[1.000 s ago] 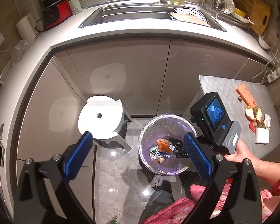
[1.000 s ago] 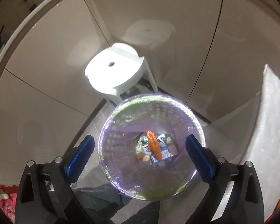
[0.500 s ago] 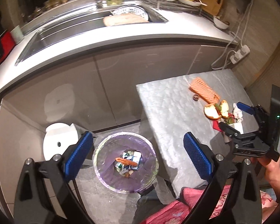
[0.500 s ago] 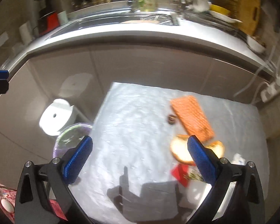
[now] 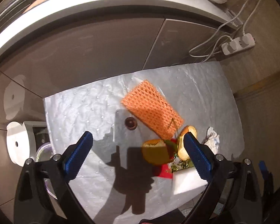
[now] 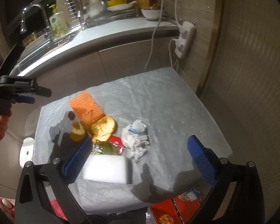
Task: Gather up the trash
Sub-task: 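Grasp the second orange foam net with the left tool, then lift the foam net with the left tool while the right tool grasps the white tissue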
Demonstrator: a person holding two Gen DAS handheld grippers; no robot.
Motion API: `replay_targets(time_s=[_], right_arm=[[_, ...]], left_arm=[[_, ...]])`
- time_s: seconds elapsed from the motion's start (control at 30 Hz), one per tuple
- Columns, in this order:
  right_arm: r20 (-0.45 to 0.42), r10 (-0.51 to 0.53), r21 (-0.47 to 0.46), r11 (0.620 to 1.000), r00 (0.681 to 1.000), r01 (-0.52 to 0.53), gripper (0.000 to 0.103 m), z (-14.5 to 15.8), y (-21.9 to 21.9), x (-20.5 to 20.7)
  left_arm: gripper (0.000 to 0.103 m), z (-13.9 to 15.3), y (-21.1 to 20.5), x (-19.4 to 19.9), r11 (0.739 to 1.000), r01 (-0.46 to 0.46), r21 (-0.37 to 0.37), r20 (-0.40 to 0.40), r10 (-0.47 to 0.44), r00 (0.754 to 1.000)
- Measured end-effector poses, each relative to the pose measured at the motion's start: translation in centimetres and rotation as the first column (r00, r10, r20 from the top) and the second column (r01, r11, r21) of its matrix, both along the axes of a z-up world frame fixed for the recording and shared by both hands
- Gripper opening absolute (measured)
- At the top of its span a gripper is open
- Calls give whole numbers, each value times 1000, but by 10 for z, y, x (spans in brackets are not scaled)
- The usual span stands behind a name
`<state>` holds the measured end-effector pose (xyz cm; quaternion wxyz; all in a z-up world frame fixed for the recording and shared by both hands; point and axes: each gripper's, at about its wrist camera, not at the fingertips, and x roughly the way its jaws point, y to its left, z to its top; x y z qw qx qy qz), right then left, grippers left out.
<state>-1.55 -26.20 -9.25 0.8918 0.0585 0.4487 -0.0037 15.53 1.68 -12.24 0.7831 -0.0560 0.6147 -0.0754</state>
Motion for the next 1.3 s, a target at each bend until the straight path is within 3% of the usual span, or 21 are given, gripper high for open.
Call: replay_targets(time_s=[0.2, 0.4, 0.77, 0.87, 1.0, 1.13, 1.2, 1.3], right_arm=[[-28, -41, 50, 998, 999, 43, 101, -18, -41, -1], [-53, -43, 93, 994, 998, 48, 101, -33, -68, 6], [-72, 2, 130, 992, 997, 7, 101, -51, -90, 31], [-70, 10, 135, 991, 997, 0, 101, -52, -93, 36], [-72, 19, 138, 990, 997, -9, 101, -55, -94, 38], [-80, 31, 151, 988, 996, -19, 101, -59, -93, 41], [-81, 39, 157, 987, 996, -26, 101, -61, -92, 42], [-84, 59, 166, 985, 995, -45, 101, -65, -88, 46]], left_arm=[[93, -48, -42, 40, 990, -98, 104, -119, 111, 987], [93, -84, -54, 61, 966, -217, 142, -224, 244, 944], [93, -118, -73, 71, 947, -251, 199, -328, 306, 894], [87, -123, -80, 71, 948, -237, 212, -332, 298, 895], [59, -117, -84, 71, 959, -230, 168, -327, 274, 905], [42, -108, -87, 73, 968, -205, 145, -311, 242, 919], [27, -100, -84, 72, 972, -199, 126, -296, 229, 928], [21, -87, -78, 71, 979, -181, 97, -271, 201, 941]])
